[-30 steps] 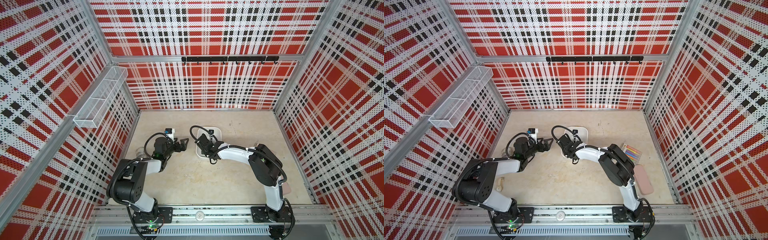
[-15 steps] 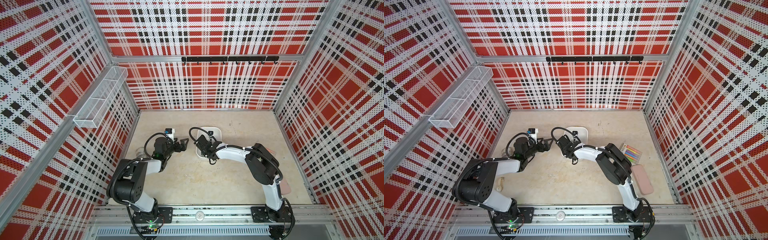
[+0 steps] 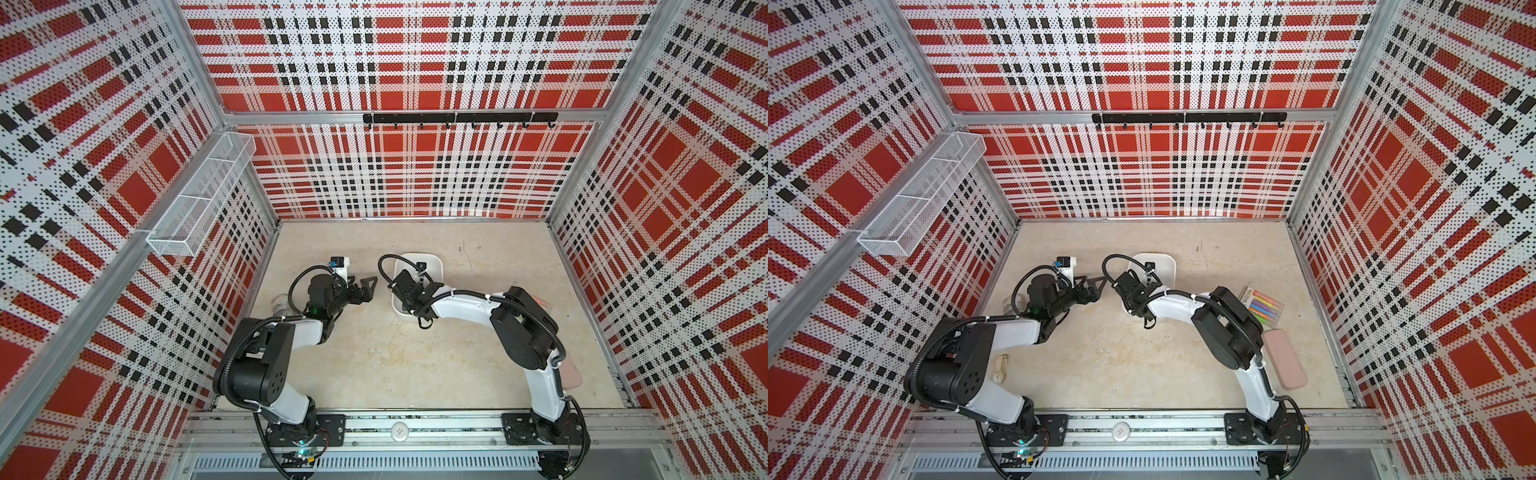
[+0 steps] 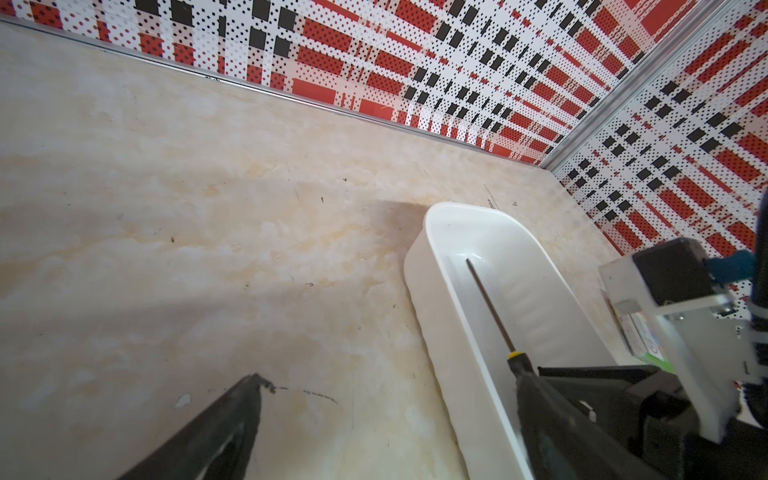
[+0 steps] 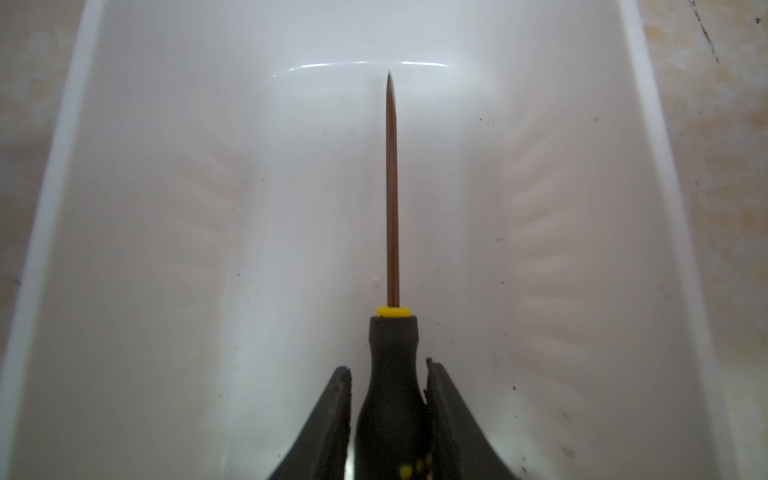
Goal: Put the screwdriver in the bin
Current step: 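Lower the screwdriver into the white bin with the right gripper, then open the right gripper and release the screwdriver in the bin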
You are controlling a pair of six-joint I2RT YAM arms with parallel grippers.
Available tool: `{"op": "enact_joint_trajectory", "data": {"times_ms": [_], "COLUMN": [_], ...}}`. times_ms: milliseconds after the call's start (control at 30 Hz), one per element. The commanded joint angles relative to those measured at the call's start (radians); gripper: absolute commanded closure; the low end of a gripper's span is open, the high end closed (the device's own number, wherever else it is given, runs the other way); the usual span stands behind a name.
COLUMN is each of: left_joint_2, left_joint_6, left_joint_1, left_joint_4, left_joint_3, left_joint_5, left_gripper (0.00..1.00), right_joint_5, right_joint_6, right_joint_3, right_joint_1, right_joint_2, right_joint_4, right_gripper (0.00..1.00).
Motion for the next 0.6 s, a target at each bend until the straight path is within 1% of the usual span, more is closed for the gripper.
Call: {"op": "enact_joint_trajectory", "data": {"times_ms": [0,67,267,400,467,567], "left_joint_2": [0.011,0.011,0.011,0.013,0.011,0.007], "left_joint_6": [0.006,0.006,0.007,0.004,0.003,0.001], "left_joint_1": [0.008,0.008,0.01,0.011,0.012,0.013], "left_joint_4": [0.022,0.022,0.02,0.021,0.021,0.021], "left_joint_3": [-0.012,-0.013,-0.011,-0.009,-0.009,-0.008], "left_joint_5": [0.017,0.016,0.016,0.019,0.019,0.02], "left_gripper": [0.02,0.02,0.02,0.02,0.02,0.02], "right_joint_5": [0.015,0.014,0.018,0.017,-0.005,-0.086], "right_joint_6": [0.008,0.007,-0.01,-0.044,-0.069,-0.134], "right_joint_3": [0.027,0.03,0.036,0.031,0.008,-0.063], "right_joint_1": [0.007,0.007,0.007,-0.002,-0.017,-0.065], "right_joint_2": [-0.004,-0.008,-0.053,-0.128,-0.183,-0.292], "right_joint_4": [-0.009,-0.011,-0.031,-0.057,-0.057,-0.025], "right_gripper": [0.62,0.6,0.58,0.58,0.58,0.58]}}
